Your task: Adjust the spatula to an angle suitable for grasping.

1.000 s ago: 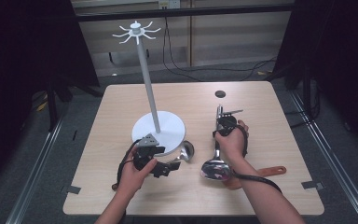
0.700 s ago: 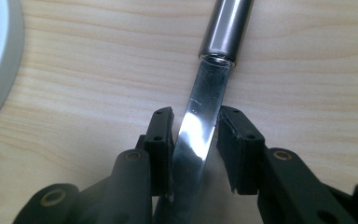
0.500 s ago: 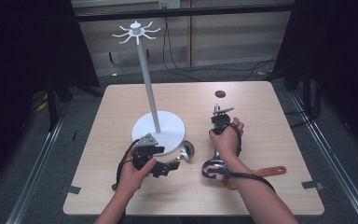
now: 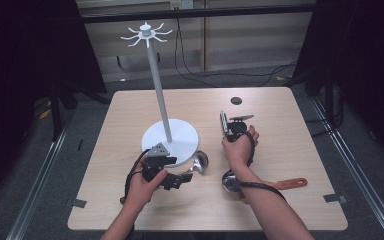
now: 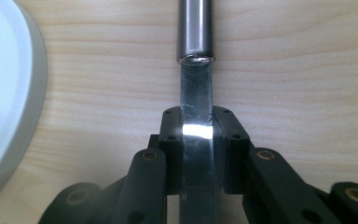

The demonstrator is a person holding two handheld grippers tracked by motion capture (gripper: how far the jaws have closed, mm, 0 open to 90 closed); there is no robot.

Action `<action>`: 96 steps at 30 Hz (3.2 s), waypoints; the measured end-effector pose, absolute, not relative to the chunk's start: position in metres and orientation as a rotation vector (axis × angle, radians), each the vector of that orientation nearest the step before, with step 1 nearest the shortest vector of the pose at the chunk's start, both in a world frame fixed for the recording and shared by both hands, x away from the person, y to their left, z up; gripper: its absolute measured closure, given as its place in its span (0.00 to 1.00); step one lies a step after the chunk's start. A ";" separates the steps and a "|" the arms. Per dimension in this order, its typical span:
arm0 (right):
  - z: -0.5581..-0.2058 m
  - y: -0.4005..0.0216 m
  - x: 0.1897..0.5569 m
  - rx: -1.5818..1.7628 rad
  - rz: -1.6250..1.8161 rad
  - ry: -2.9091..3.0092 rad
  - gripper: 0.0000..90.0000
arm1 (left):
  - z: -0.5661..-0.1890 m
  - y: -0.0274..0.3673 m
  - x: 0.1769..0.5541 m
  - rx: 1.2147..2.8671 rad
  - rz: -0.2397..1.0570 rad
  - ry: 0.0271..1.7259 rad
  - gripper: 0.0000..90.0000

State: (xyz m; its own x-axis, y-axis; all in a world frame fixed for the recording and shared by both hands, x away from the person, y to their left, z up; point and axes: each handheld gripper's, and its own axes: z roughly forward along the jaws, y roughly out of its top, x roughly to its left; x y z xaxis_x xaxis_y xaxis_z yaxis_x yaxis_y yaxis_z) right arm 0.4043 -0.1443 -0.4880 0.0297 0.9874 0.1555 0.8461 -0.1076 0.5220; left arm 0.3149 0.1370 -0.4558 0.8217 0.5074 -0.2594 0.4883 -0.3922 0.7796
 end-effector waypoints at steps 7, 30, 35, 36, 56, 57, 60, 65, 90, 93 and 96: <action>-0.481 -0.152 0.402 2.009 0.813 1.886 0.84 | -0.455 0.141 0.316 2.034 0.030 0.747 0.09; -0.432 -0.167 0.358 1.689 1.365 1.910 0.86 | -0.448 0.126 0.316 1.941 -0.032 0.753 0.09; -0.420 -0.166 0.345 1.587 1.465 1.888 0.86 | -0.444 0.114 0.316 1.917 -0.032 0.733 0.09; -0.418 -0.166 0.343 1.564 1.474 1.885 0.86 | -0.443 0.111 0.316 1.916 -0.030 0.733 0.09; -0.406 -0.152 0.318 1.350 1.602 1.897 0.88 | -0.436 0.067 0.339 1.762 -0.011 0.715 0.65; -0.406 -0.152 0.317 1.338 1.603 1.904 0.88 | -0.435 0.066 0.341 1.767 -0.005 0.708 0.66; -0.405 -0.151 0.316 1.314 1.603 1.918 0.88 | -0.433 0.065 0.342 1.759 -0.010 0.705 0.67; -0.403 -0.150 0.315 1.295 1.616 1.929 0.88 | -0.436 0.061 0.345 1.765 -0.040 0.676 0.72; -0.408 -0.145 0.314 1.253 1.668 1.968 0.84 | -0.439 0.071 0.348 1.678 -0.170 0.725 0.99; -0.405 -0.144 0.314 1.229 1.682 1.949 0.71 | -0.439 0.074 0.348 1.674 -0.190 0.755 0.99; -0.398 -0.148 0.316 1.180 1.686 1.930 0.58 | -0.437 0.078 0.346 1.685 -0.174 0.734 0.99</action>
